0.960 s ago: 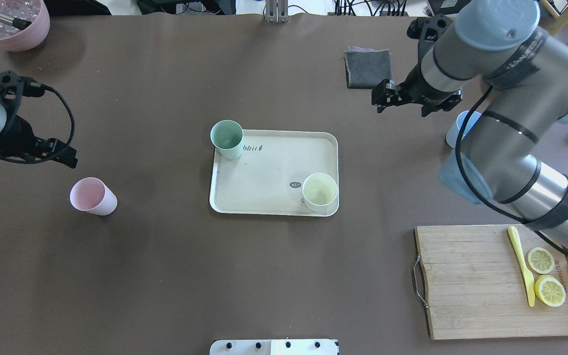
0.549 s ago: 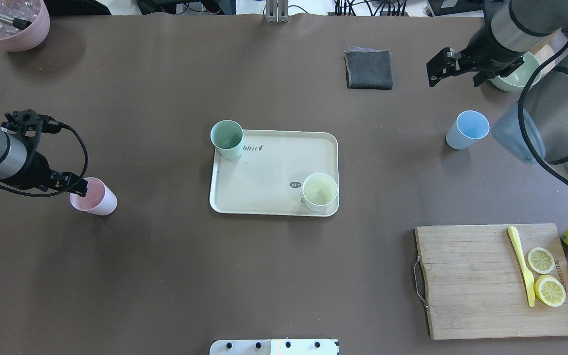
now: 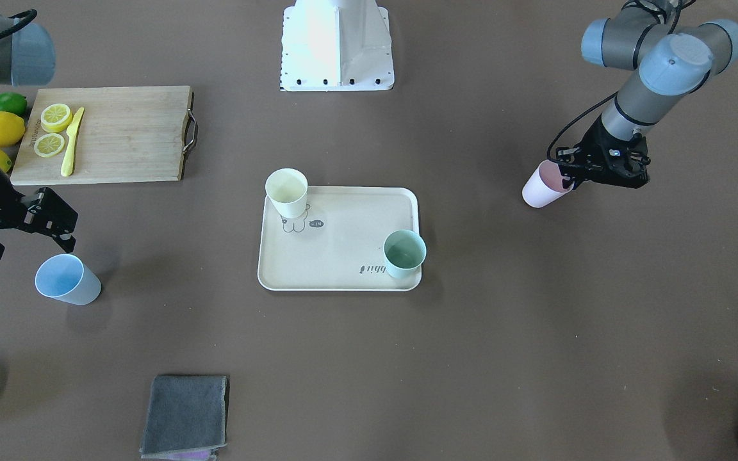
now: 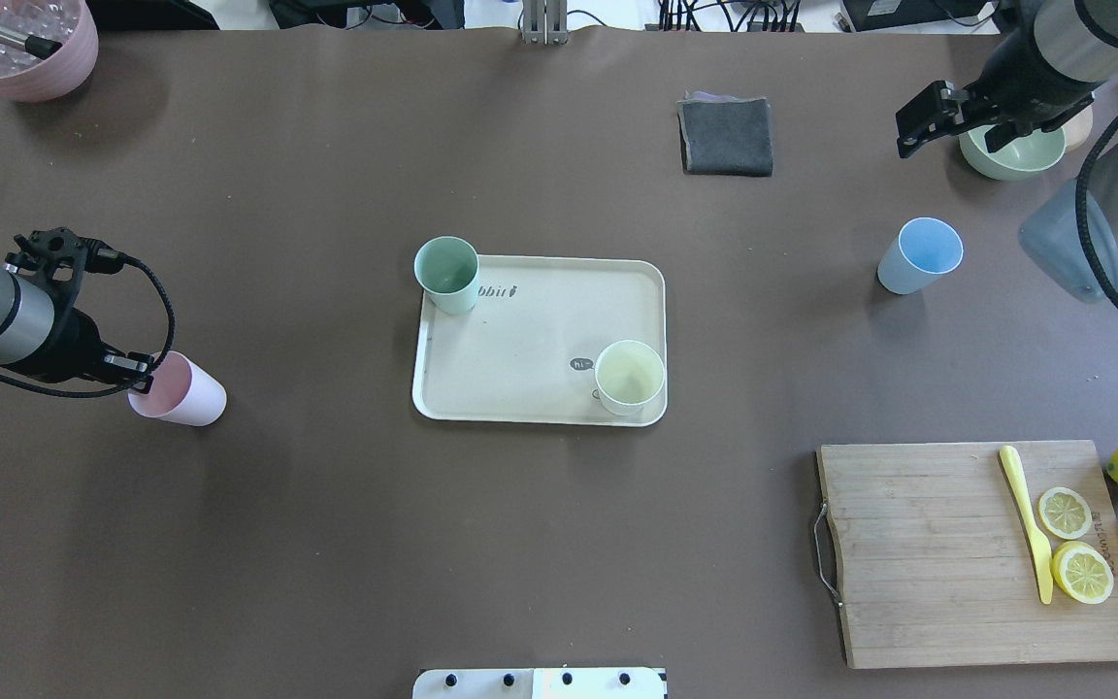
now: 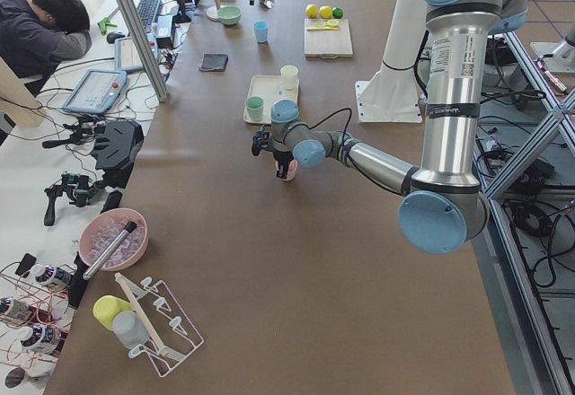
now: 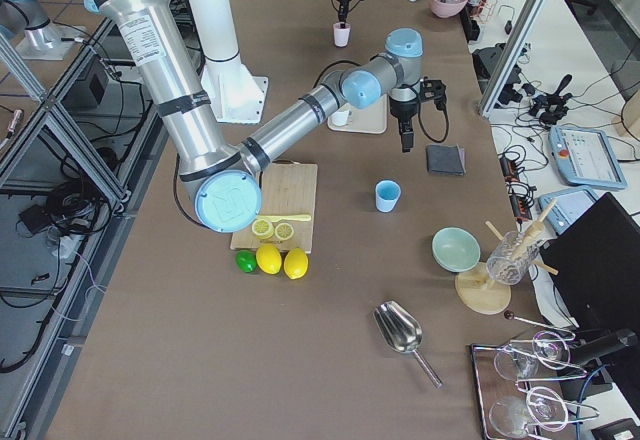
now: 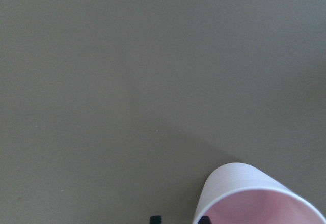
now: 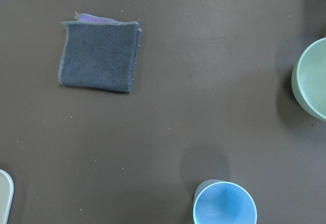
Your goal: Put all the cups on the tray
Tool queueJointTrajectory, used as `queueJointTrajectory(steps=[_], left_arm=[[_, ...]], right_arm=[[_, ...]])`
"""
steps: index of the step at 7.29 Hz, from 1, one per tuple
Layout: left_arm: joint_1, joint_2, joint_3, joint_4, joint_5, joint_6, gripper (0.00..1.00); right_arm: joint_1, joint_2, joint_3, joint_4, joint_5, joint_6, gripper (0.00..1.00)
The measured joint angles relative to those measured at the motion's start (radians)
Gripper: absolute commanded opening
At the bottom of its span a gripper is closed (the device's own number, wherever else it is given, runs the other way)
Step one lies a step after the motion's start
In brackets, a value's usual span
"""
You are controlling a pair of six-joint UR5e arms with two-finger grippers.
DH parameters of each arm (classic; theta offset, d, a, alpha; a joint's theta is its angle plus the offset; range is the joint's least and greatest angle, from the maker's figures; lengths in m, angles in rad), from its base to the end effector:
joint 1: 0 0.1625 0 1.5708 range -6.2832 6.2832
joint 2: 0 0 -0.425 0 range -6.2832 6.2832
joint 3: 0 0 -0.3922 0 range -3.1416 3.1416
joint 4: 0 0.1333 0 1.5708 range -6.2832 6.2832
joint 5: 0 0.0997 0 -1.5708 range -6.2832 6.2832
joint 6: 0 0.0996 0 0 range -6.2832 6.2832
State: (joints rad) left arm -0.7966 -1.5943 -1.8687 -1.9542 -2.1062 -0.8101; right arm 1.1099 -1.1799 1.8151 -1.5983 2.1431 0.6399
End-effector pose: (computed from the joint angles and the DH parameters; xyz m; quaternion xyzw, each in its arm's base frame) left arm 0.3001 -0.4248 0.4641 0.0570 0.4113 0.0750 0.9066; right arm -0.1990 -0.5792 0.3345 0.1038 -0.3797 -0.0023 0.9193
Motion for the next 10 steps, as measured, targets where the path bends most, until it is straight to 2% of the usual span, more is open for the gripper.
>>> queueJointTrajectory(steps=[3, 5, 7, 10], left_arm=[[0.006, -0.079, -0.035, 0.019, -0.052, -0.047, 0.0], [0.061, -0.235, -0.026, 0.122, -0.049, -0.179, 0.0], [0.115, -0.387, -0.006, 0.255, -0.024, -0.251, 0.0], [0.16, -0.525, 0.084, 0.297, 0.044, -0.304, 0.0]], right_arm=[[0.026, -0.021, -0.039, 0.005, 0.004, -0.068, 1.0], [0.035, -0.025, -0.103, 0.022, 0.003, -0.096, 1.0], [0.036, -0.029, -0.197, 0.135, 0.003, -0.095, 1.0], [0.035, -0.033, -0.262, 0.213, 0.003, -0.093, 1.0]])
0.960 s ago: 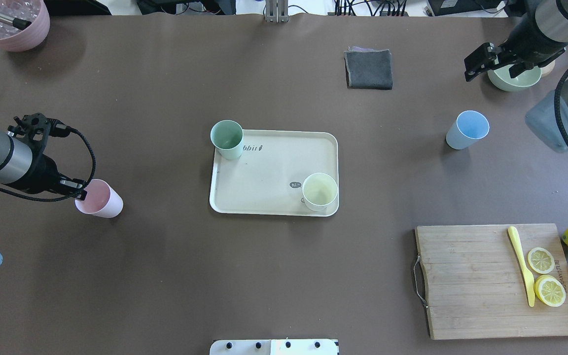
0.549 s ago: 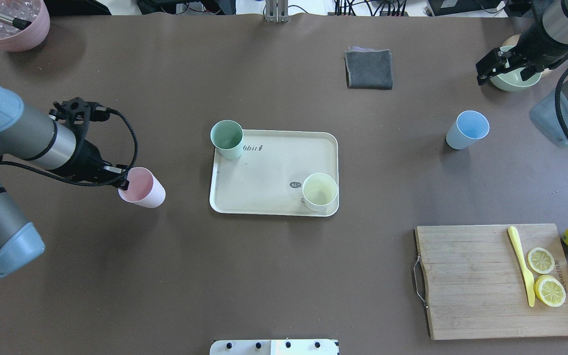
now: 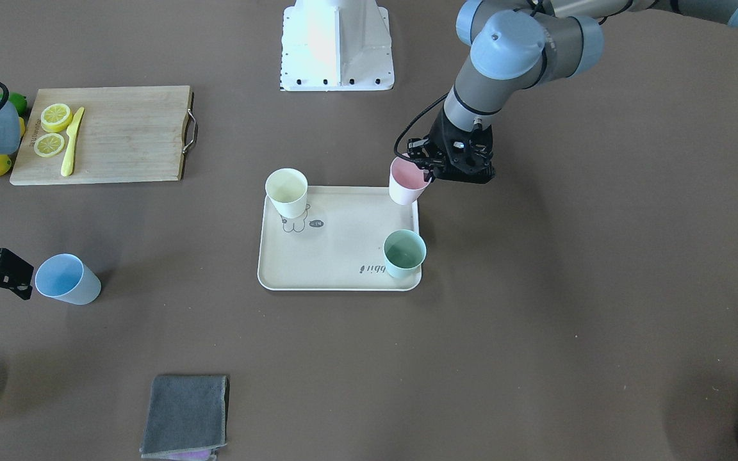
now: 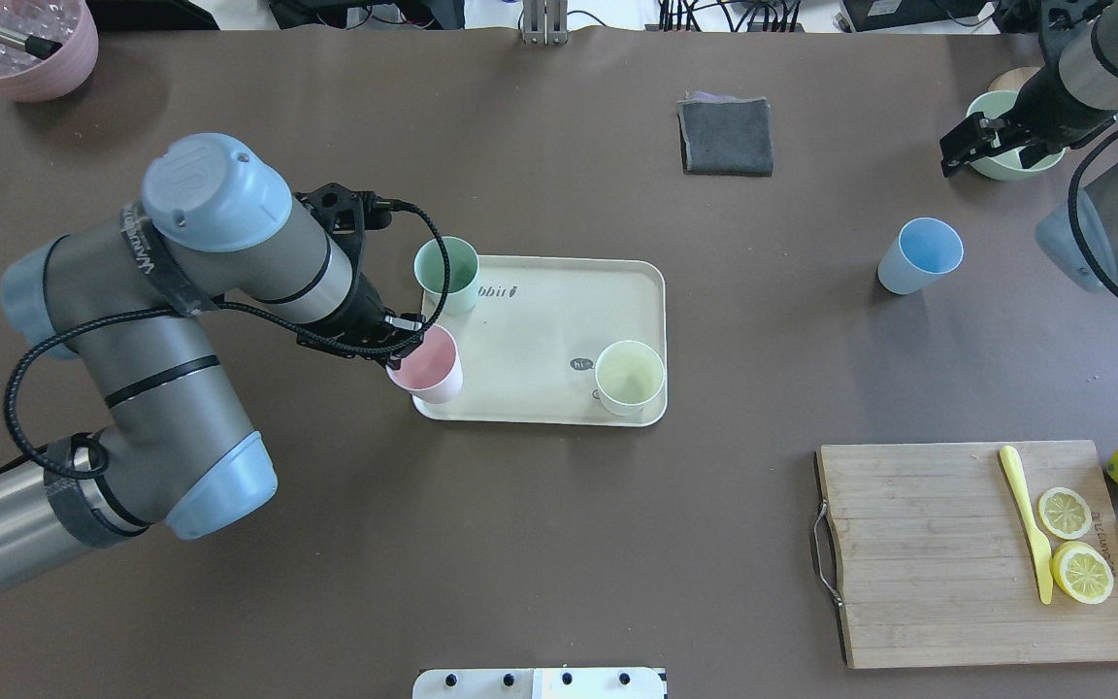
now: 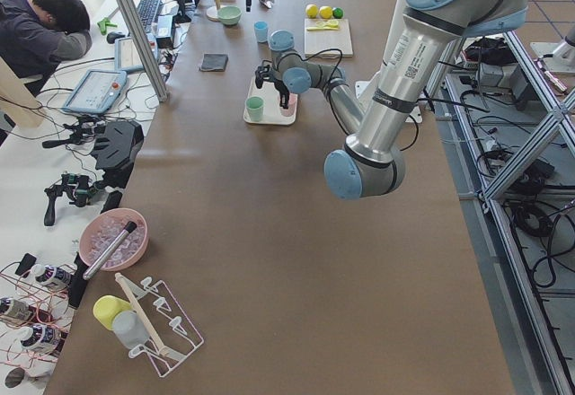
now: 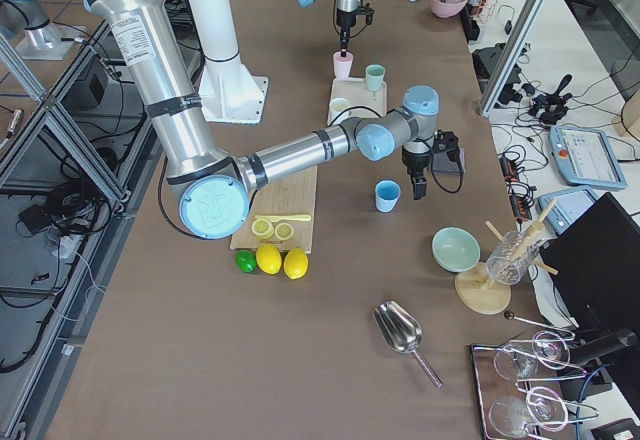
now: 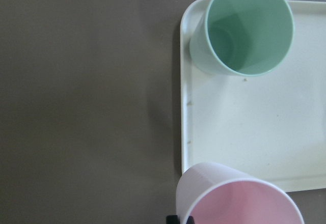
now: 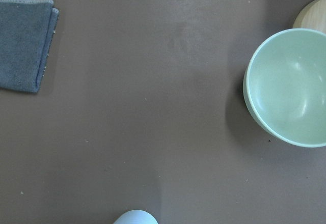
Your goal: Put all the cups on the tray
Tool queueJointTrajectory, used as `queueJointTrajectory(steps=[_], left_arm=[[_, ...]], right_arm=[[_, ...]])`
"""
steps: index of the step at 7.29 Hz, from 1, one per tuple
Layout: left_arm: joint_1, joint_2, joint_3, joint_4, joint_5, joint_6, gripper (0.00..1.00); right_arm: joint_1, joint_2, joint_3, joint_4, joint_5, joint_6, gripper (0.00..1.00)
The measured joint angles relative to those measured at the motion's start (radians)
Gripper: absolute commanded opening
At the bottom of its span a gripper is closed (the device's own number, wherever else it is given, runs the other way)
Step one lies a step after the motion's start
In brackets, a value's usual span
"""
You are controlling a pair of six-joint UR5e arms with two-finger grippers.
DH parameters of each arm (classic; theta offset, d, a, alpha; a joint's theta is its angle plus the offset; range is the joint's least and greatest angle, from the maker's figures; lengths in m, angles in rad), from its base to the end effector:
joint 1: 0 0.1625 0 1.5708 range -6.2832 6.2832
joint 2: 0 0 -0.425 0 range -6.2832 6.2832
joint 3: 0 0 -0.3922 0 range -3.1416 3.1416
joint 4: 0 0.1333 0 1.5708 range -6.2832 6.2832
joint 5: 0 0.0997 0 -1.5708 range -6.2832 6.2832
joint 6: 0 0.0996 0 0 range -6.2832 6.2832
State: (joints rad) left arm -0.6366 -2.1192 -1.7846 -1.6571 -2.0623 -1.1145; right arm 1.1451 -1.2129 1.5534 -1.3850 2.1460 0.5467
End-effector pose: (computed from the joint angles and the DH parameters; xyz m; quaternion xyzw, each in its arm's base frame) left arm 0.4610 -0.4481 0.2376 0.0181 0.4563 0.0202 0.8894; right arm -0.1950 -0.6217 0.4518 0.0926 -0.3587 -0.0177 0.9287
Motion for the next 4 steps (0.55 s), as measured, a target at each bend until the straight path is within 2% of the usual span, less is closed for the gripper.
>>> queueJointTrajectory(steps=[1, 2, 3, 4], left_arm=[[0.006, -0.029, 0.032, 0.001, 0.019, -0.007, 0.0], [0.012, -0.04, 0.05, 0.001, 0.036, -0.008, 0.54], [0.016, -0.043, 0.059, 0.001, 0.051, -0.006, 0.98], [0.019, -0.043, 0.061, 0.0, 0.059, -0.002, 0.98]], right_arm=[[-0.002, -0.003, -0.003, 0.003, 0.0, 0.001, 1.0], [-0.005, -0.008, -0.005, 0.005, 0.0, 0.002, 1.0], [-0.009, -0.012, -0.005, 0.006, 0.0, 0.002, 1.0], [-0.017, -0.017, -0.005, 0.006, -0.001, 0.002, 1.0]])
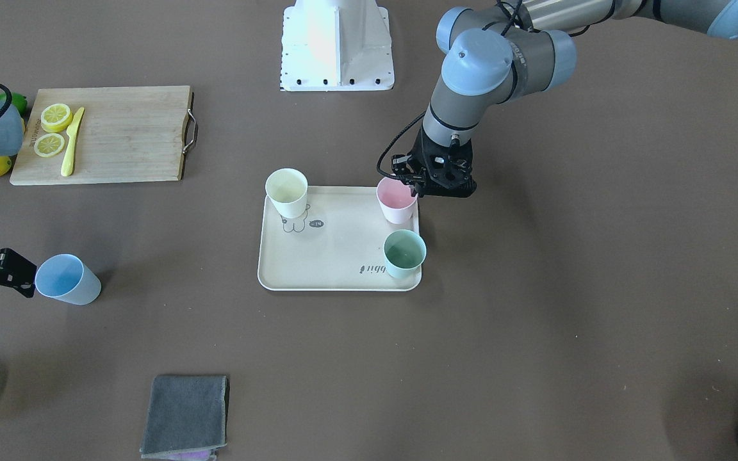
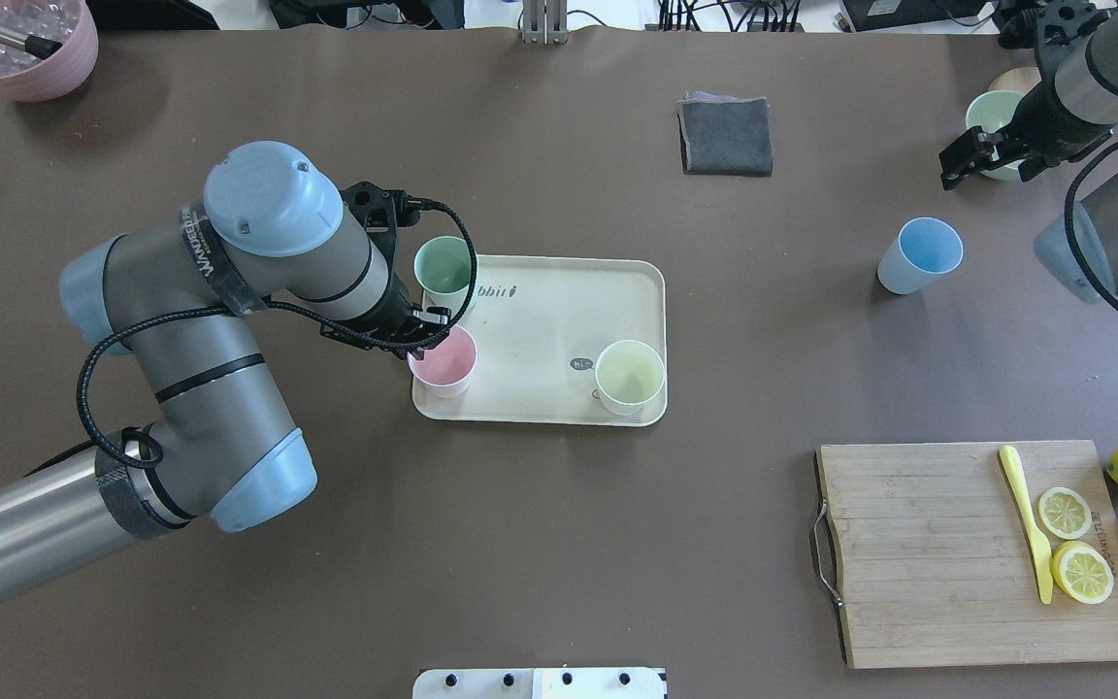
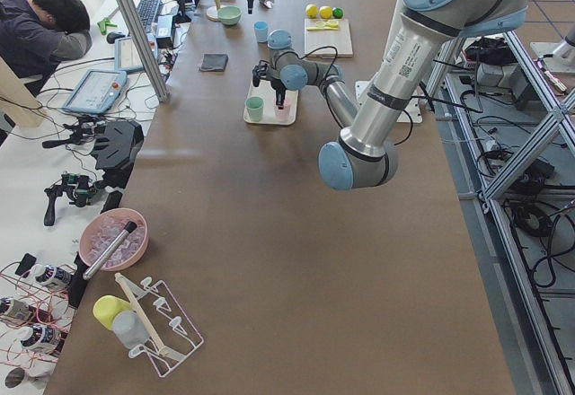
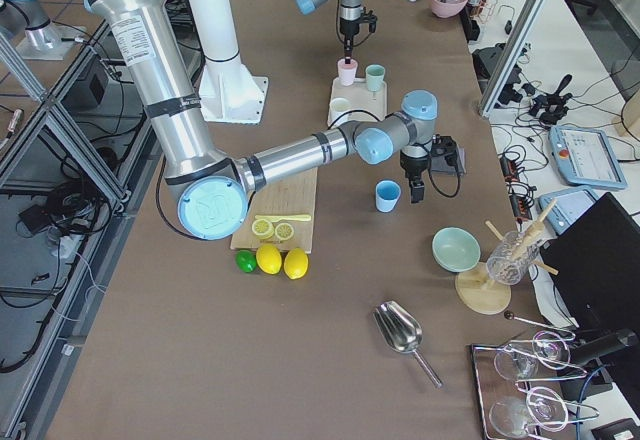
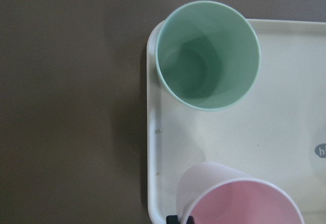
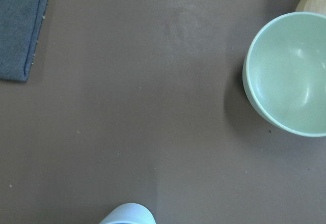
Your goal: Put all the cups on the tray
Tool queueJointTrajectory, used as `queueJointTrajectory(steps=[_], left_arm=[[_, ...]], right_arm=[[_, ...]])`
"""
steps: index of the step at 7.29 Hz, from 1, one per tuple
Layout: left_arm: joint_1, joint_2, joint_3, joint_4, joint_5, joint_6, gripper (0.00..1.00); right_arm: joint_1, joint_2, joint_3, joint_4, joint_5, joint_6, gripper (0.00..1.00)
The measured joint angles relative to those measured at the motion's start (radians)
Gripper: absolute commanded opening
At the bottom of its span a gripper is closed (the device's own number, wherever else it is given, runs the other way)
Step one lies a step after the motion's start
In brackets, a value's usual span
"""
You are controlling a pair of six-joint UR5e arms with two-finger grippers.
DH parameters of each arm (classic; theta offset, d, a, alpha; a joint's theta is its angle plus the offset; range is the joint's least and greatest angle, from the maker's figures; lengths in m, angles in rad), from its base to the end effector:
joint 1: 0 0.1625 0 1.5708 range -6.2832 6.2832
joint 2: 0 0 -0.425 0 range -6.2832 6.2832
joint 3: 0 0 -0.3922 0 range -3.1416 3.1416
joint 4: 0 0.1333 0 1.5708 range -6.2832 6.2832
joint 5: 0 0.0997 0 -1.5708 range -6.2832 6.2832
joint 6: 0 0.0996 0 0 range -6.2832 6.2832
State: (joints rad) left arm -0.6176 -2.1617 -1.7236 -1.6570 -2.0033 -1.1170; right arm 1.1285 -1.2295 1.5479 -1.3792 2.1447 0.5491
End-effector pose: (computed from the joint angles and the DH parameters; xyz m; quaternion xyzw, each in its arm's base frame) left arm 0.4846 -0.4565 0.2374 0.0321 0.4388 0.0131 0.8979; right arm -0.2034 -0.6147 0.4645 0.0825 -0.3560 -0.0218 0.9306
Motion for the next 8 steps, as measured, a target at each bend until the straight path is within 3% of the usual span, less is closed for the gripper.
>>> queueJointTrajectory(steps=[1, 3, 5, 6, 7, 8], left_arm=[[0.001, 0.0, -0.004, 0.0, 0.003, 0.002, 0.98], [-0.023, 0.0, -0.04, 0.009, -0.015, 0.011, 0.98], [-0.111, 0.001, -0.069, 0.053, -0.082, 0.081, 0.98], [-0.146, 0.003, -0.075, 0.077, -0.099, 0.12, 0.98], [-0.17, 0.005, -0.078, 0.091, -0.105, 0.144, 0.98], [-0.184, 0.008, -0.078, 0.097, -0.108, 0.154, 0.98]], right_arm=[[-0.01, -0.007, 0.001, 0.0, -0.001, 0.0, 0.97], [-0.024, -0.022, 0.003, 0.001, -0.005, 0.001, 0.83], [-0.04, -0.04, 0.003, 0.002, -0.008, 0.009, 0.71], [-0.05, -0.052, 0.007, 0.006, -0.009, 0.028, 0.56], [-0.074, -0.065, 0.007, 0.029, -0.018, 0.06, 0.16], [-0.099, -0.079, 0.004, 0.066, -0.033, 0.1, 0.0]])
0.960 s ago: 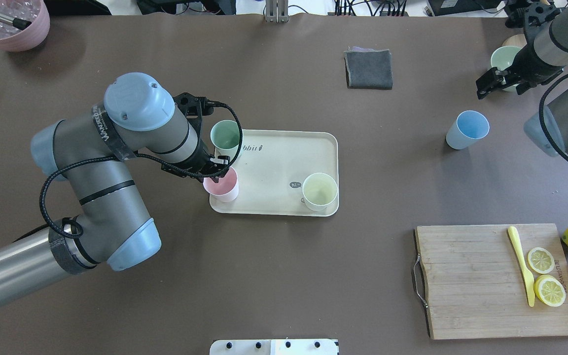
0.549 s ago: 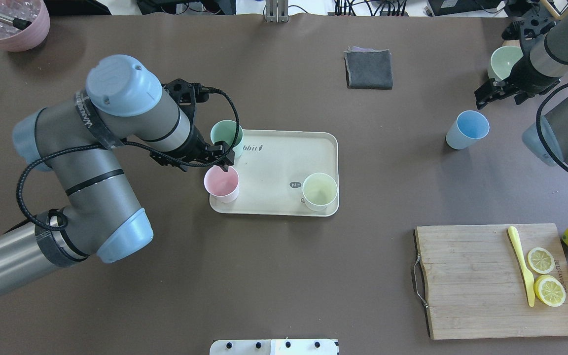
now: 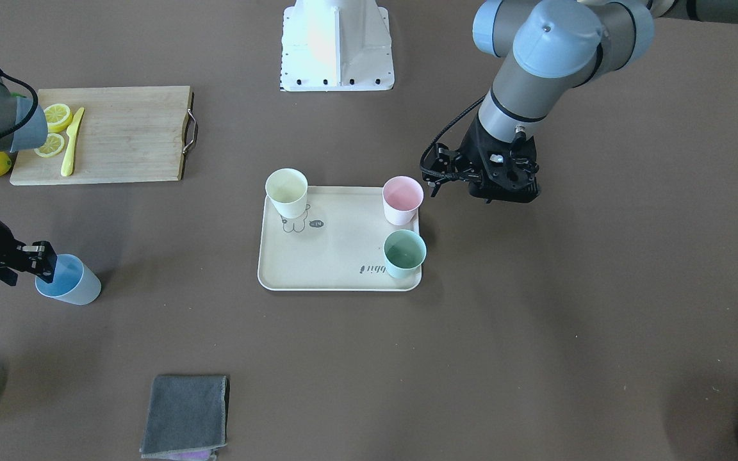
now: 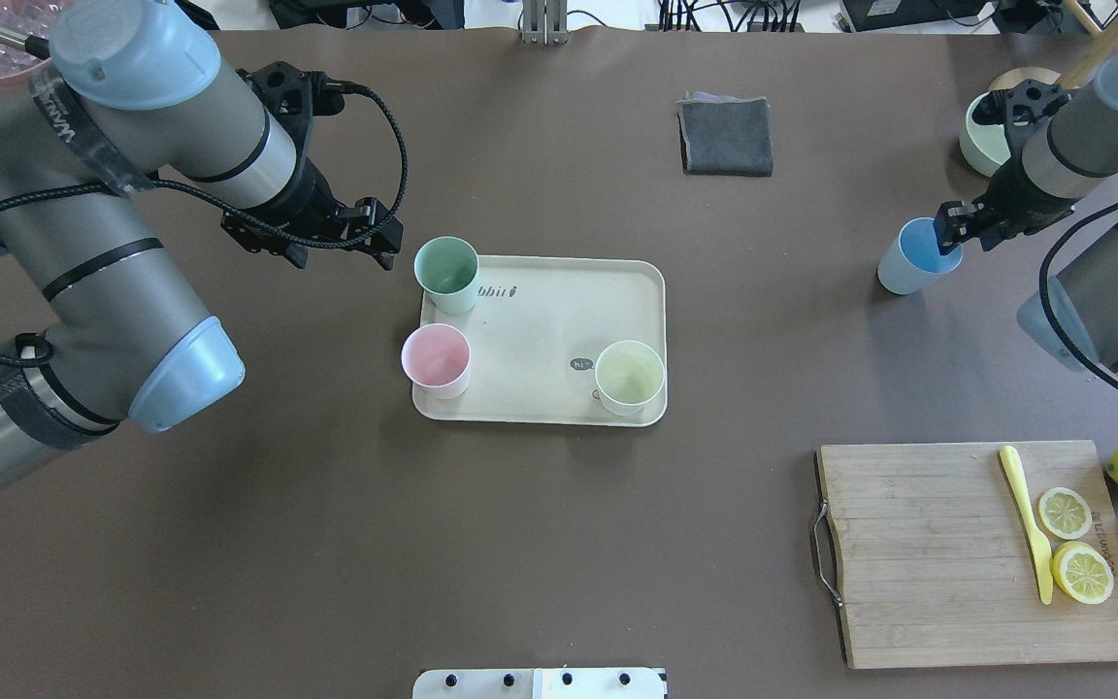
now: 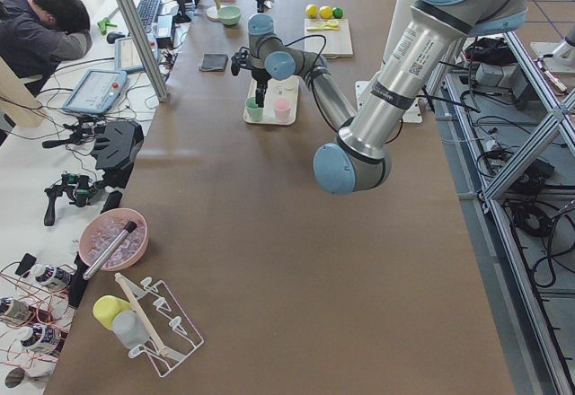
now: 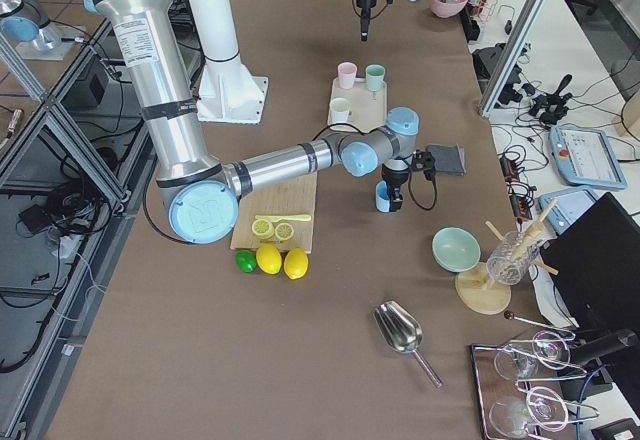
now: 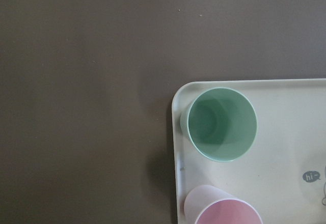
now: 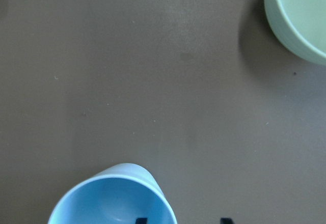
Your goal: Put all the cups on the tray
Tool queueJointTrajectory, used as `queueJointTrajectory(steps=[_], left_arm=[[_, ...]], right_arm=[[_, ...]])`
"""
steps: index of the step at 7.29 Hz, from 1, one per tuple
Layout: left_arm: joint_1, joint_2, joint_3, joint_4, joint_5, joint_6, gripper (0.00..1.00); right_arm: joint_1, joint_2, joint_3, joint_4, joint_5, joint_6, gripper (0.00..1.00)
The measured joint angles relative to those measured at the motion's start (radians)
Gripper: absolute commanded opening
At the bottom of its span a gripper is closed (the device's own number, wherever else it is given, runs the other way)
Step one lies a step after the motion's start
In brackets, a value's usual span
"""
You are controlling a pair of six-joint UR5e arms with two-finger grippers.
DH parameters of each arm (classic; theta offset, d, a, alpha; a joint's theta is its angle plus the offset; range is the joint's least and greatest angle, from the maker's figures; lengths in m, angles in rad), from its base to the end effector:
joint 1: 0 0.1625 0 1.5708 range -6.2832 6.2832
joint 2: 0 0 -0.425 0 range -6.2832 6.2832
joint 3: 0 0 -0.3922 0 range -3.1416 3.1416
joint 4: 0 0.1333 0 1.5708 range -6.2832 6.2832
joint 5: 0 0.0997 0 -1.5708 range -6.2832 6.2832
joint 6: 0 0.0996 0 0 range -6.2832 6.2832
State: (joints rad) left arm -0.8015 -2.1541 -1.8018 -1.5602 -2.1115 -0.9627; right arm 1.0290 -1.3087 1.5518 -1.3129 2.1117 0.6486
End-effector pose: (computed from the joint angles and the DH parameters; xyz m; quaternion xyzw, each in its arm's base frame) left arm 0.3821 -0.5125 0.2195 0.0570 0.4464 0.0183 0.8929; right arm -0.2491 -0.5729 0.5056 0.0527 -0.3482 -0.0163 0.9358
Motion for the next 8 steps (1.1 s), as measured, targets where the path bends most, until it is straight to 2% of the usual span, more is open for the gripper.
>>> queueJointTrajectory(steps=[4, 6, 8], left_arm=[[-0.058, 0.023, -0.001, 0.005, -0.02, 0.063, 0.98], [-0.129, 0.028, 0.0, 0.038, -0.076, 0.144, 0.98], [-0.239, 0.07, -0.017, 0.132, -0.106, 0.333, 0.98]], right_arm=[[-0.041, 0.004, 0.025, 0.045, -0.012, 0.083, 0.0], [-0.043, 0.064, 0.057, 0.018, -0.001, 0.187, 0.0], [-0.07, 0.157, 0.084, -0.044, 0.005, 0.35, 0.0]])
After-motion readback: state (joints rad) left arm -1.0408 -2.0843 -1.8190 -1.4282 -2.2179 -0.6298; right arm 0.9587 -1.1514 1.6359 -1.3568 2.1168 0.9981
